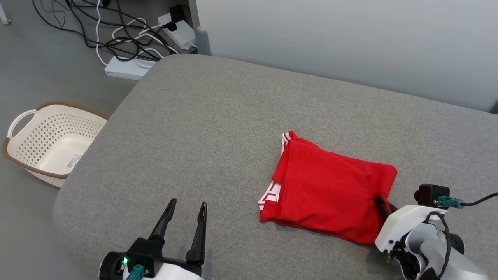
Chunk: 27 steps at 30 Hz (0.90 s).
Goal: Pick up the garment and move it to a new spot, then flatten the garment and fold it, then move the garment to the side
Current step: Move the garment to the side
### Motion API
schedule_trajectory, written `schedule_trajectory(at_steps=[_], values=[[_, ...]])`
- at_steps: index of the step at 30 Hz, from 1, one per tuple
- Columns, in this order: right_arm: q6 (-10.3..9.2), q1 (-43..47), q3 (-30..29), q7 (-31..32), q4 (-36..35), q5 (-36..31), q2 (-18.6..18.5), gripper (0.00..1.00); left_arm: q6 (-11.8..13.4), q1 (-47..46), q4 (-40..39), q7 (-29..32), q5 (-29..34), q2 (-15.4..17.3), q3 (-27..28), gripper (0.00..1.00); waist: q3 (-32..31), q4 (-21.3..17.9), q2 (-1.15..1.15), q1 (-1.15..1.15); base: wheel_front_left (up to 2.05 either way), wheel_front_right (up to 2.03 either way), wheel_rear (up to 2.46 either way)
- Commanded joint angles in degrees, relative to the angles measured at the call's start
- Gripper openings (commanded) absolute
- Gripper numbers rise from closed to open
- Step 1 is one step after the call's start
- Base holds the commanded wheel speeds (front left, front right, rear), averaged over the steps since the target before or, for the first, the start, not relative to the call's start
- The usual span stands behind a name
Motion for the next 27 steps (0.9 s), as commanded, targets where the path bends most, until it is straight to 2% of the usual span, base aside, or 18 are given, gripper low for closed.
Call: schedule_trajectory(at_steps=[1, 9, 18, 27], values=[[0.0, -0.6, 1.48, -1.18, -1.69, 0.3, -0.48, 0.0, 0.52, -3.18, -1.7, -0.59, 0.42, 0.05, 2.03, 1.0, -0.41, -0.83, 0.0, 0.0, 0.0, 0.0, 0.0], [0.0, -4.22, 3.69, -3.33, -5.51, -3.88, -1.57, 0.0, 0.35, -2.59, -2.63, -0.59, 1.04, 0.05, 2.88, 1.0, -0.95, -5.08, 0.0, 0.0, 0.0, 0.0, 0.0], [0.0, -5.01, -3.63, -3.37, -12.7, -13.53, -2.7, 0.0, -0.22, -4.06, -2.96, -0.59, 1.73, 0.05, 2.99, 1.0, 0.17, -9.82, 0.0, 0.0, 0.0, 0.0, 0.0], [0.0, -3.32, -10.72, -3.37, -14.81, -21.76, -2.61, 0.0, -0.89, -7.72, -2.83, -0.59, 2.2, 0.05, 1.74, 1.0, 1.95, -16.3, 0.0, 0.0, 0.0, 0.0, 0.0]])
